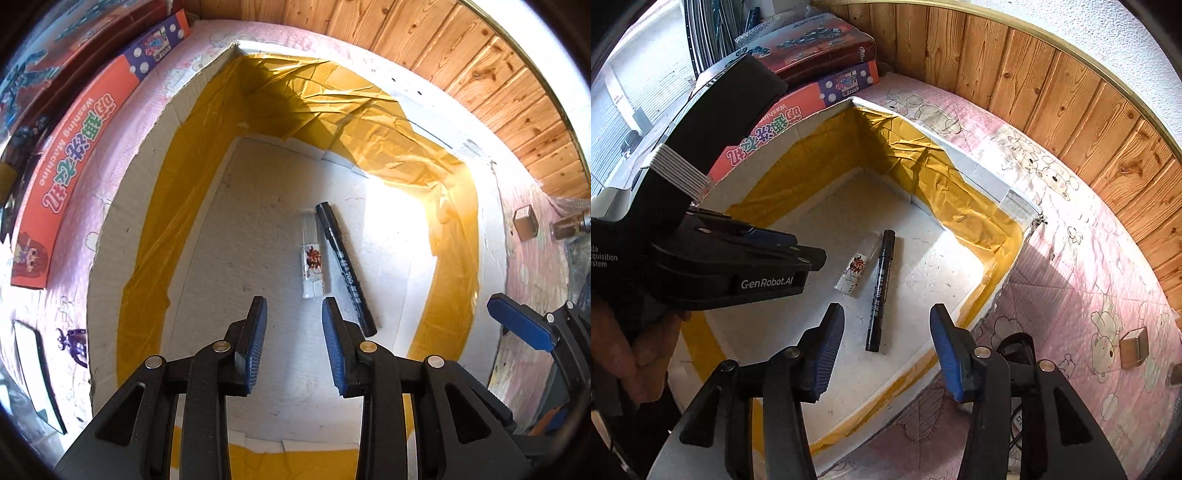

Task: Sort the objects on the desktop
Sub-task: 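Open the left tool to drop the tube while the right tool releases the marker into the box, then move both tools back to the tissue pack and pink stapler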

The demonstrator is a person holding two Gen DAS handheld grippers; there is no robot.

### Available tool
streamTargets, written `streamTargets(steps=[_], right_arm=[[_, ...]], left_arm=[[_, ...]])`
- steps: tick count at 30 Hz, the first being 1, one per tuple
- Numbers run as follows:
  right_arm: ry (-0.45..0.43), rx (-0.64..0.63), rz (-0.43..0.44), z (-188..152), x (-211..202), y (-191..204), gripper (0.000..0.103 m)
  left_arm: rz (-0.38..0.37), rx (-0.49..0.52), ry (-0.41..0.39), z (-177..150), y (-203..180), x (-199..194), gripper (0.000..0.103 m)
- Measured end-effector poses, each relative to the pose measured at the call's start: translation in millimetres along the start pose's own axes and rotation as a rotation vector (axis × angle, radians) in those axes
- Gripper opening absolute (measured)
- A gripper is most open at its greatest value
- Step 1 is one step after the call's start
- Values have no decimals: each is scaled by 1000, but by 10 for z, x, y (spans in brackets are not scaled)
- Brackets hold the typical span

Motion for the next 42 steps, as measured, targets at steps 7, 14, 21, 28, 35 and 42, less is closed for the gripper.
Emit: streamTargets(steps=[7,14,21,28,35,42], right_arm=[[-51,0,15,-295,-293,106,58],[-127,37,66,-547,-600,166,59],[-225,73,134,-924,-870,269,61],[-304,96,188,-1420,-1071,302,64],[-311,229,214,-1791,-1018,54,65],[-277,313,182,-2246,-1042,-273,63]], left_arm=[[55,66,-79,-181,-261,-238,33],[65,115,-131,-489,-366,-500,34],[58,173,-214,-859,-538,-815,34],[71,281,-236,-1216,-845,-730,39],[63,337,-169,-1384,-1245,-341,41],[126,426,-250,-1568,-1414,-441,14]])
Point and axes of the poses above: each gripper's, at about its wrist camera, not at the fingertips, and x roughly the way its jaws point, y to its left, z to its top, the point moved 6 cm from there along x, roughly the way its jaws point, and after that the axes turned 1 degree about z, right-handed, at the moved point
